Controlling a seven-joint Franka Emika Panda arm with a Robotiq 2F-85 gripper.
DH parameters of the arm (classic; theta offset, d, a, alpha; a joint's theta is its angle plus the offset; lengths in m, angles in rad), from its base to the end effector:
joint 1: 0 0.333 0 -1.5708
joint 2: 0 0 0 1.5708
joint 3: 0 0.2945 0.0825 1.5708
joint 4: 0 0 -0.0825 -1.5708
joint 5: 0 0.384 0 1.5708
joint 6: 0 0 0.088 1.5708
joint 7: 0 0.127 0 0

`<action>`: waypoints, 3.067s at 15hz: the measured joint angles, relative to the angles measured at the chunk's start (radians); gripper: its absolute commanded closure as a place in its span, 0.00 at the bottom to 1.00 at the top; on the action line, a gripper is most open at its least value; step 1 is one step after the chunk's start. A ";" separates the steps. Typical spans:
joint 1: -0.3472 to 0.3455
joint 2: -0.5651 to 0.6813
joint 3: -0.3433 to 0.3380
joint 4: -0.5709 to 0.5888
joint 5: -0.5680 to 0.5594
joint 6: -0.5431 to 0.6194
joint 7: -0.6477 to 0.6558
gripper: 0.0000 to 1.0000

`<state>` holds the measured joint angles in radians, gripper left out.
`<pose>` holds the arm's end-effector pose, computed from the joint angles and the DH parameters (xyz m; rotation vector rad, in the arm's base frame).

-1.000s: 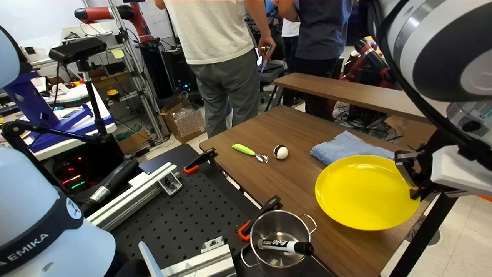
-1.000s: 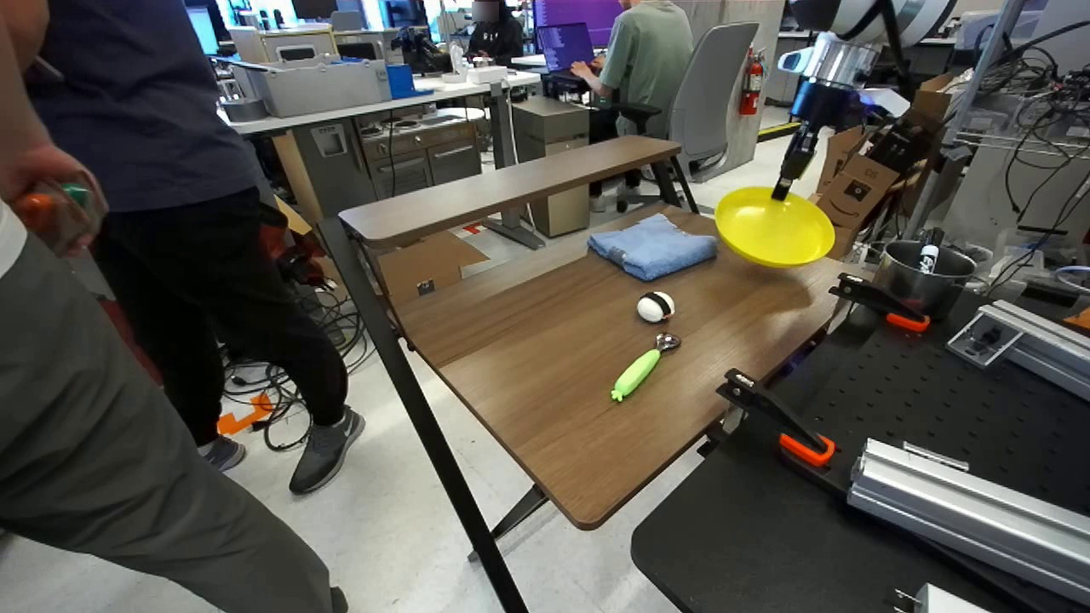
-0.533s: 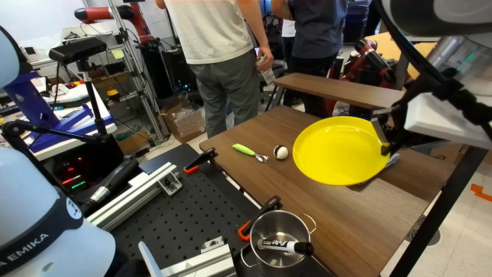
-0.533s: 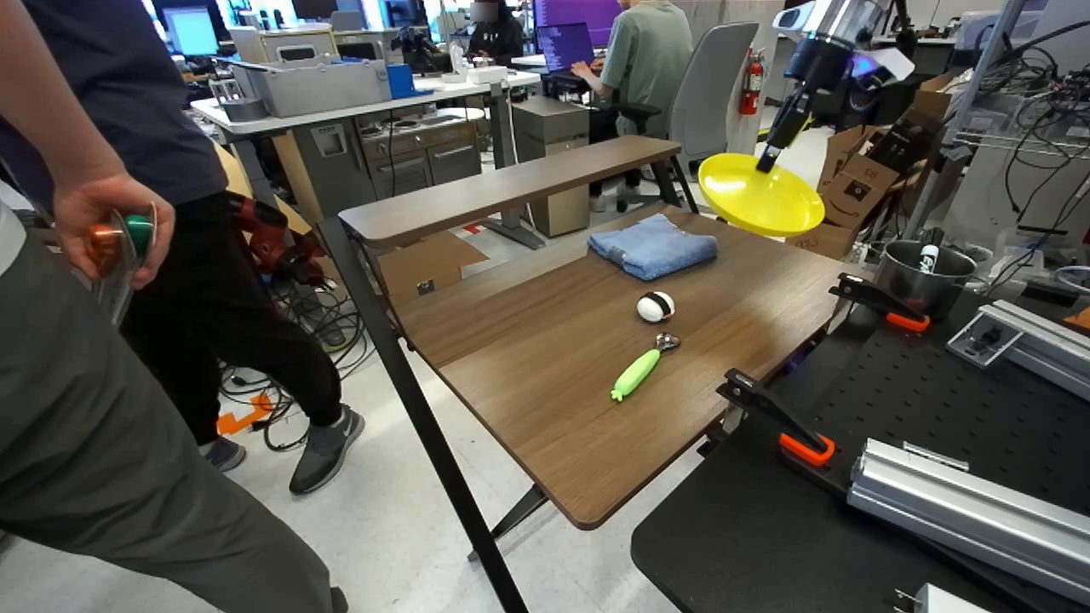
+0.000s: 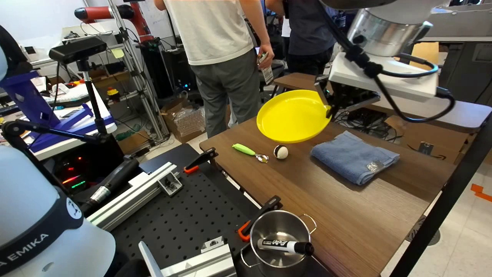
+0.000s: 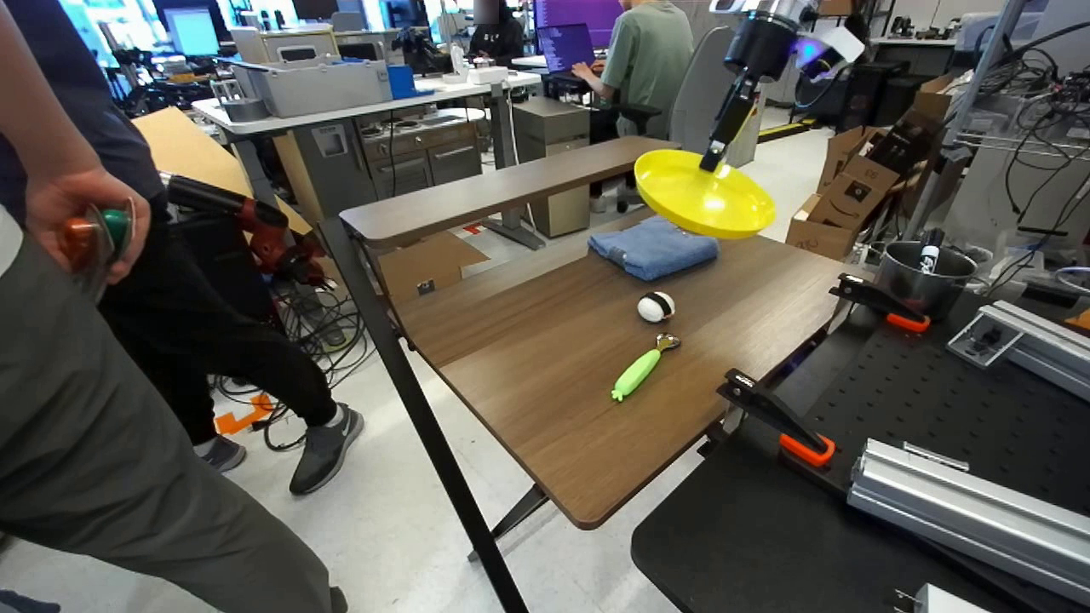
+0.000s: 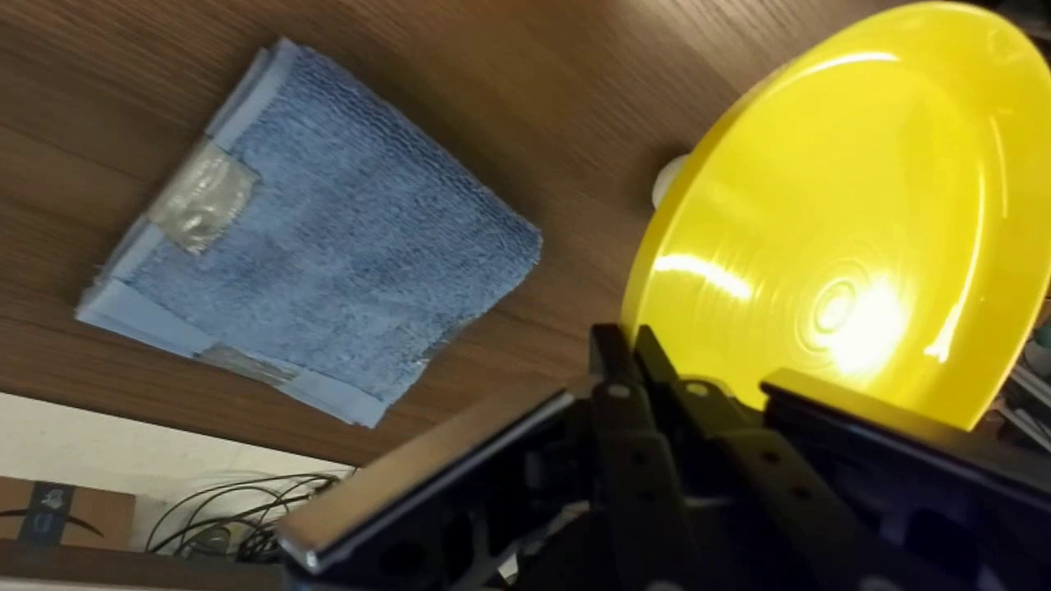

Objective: Move the plate from the right to the left side of the desk

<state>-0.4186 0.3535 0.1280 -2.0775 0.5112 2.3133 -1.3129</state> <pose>0.5498 -0.1461 0.2122 -2.6231 -0.8755 -0.2858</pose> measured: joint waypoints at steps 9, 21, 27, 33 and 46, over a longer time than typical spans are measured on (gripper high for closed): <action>0.184 0.004 -0.004 0.003 0.001 0.034 0.238 0.99; 0.302 0.225 -0.002 0.169 -0.092 0.161 0.587 0.99; 0.315 0.352 -0.002 0.277 -0.219 0.192 0.753 0.99; 0.344 0.446 -0.003 0.337 -0.335 0.238 0.897 0.99; 0.435 0.513 -0.038 0.440 -0.436 0.237 1.110 0.71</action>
<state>0.0164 0.8668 0.0904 -1.6377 0.0749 2.5502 -0.2030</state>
